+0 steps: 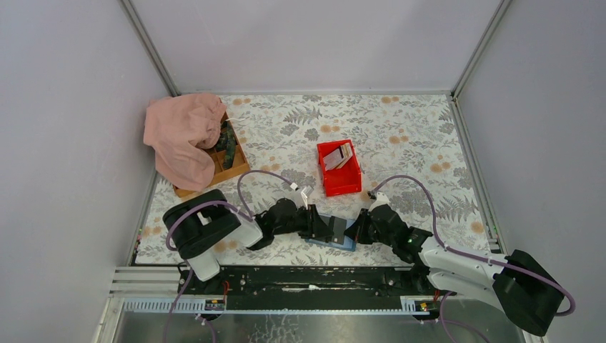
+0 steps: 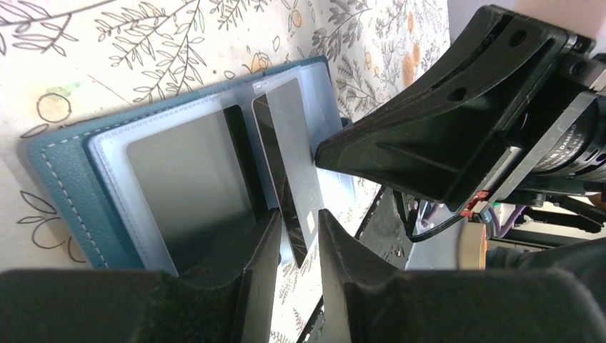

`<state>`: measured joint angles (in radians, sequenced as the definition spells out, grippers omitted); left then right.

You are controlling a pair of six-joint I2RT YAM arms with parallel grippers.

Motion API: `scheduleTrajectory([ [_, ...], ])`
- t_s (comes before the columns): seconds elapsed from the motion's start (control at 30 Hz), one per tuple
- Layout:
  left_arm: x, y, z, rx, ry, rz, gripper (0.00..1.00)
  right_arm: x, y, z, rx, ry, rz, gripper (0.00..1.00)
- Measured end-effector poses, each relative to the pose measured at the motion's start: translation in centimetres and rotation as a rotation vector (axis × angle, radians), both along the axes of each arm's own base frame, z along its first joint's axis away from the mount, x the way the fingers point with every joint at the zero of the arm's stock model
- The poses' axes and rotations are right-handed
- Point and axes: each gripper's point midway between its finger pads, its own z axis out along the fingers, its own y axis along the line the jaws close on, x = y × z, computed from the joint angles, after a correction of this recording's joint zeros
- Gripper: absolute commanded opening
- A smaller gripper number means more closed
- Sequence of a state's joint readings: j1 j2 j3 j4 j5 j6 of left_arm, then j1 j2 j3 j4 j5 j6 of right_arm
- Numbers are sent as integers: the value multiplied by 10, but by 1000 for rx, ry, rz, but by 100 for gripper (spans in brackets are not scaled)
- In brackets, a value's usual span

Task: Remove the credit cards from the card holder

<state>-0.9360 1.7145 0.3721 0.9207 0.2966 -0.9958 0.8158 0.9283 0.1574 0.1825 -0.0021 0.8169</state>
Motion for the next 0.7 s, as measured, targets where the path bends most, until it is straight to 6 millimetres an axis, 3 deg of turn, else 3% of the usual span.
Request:
scheduleTrajectory([
  [0.3,5,1,2,0,-11,21,14,0,0,0,2,-2,0,0],
  [0.43,6,2,2,0,-11,21,1,0,0,0,3,-2,1,0],
  [0.7,6,2,2,-1,-11,21,0,0,0,0,2,-1,1,0],
])
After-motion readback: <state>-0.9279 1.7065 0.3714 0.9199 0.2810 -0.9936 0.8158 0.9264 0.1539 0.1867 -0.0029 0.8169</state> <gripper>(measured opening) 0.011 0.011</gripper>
